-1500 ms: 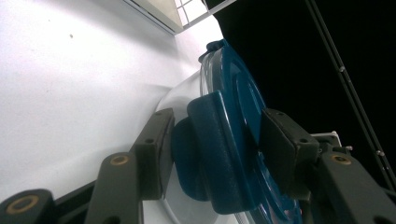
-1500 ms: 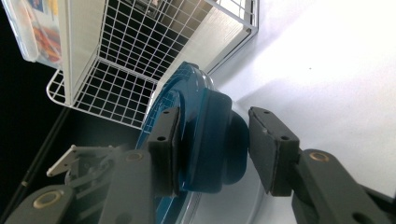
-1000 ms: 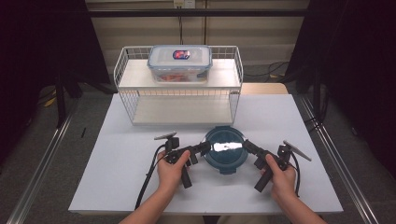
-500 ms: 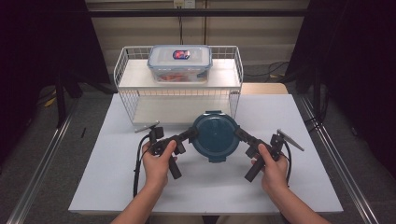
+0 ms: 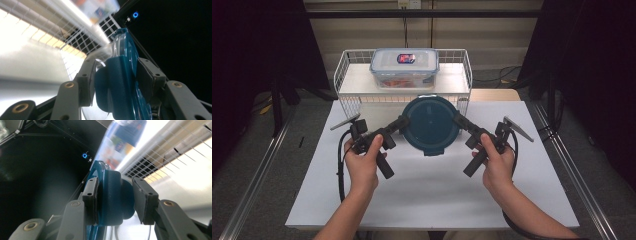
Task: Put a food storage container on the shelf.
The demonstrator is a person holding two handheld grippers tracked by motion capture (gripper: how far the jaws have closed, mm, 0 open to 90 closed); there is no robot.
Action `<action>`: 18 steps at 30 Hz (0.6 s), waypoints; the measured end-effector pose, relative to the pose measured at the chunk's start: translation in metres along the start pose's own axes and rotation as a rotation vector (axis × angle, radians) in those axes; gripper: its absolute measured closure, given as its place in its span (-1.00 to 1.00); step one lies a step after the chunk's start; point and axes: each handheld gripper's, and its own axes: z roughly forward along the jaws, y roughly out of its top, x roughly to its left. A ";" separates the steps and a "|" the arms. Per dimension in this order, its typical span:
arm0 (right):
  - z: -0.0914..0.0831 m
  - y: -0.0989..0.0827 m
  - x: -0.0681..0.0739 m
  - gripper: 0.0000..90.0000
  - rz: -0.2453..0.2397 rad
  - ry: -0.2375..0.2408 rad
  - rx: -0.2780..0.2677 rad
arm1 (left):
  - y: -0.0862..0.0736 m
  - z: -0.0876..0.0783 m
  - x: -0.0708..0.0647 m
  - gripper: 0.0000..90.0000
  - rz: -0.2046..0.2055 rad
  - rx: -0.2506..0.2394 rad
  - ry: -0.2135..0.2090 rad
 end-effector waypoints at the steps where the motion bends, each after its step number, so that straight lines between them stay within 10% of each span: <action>1: 0.003 0.002 0.004 0.30 -0.002 0.006 -0.006 | 0.005 0.000 -0.003 0.15 0.003 -0.006 0.001; 18: 0.053 0.040 0.060 0.30 -0.048 0.042 -0.045 | 0.073 0.000 -0.034 0.15 0.008 -0.079 -0.022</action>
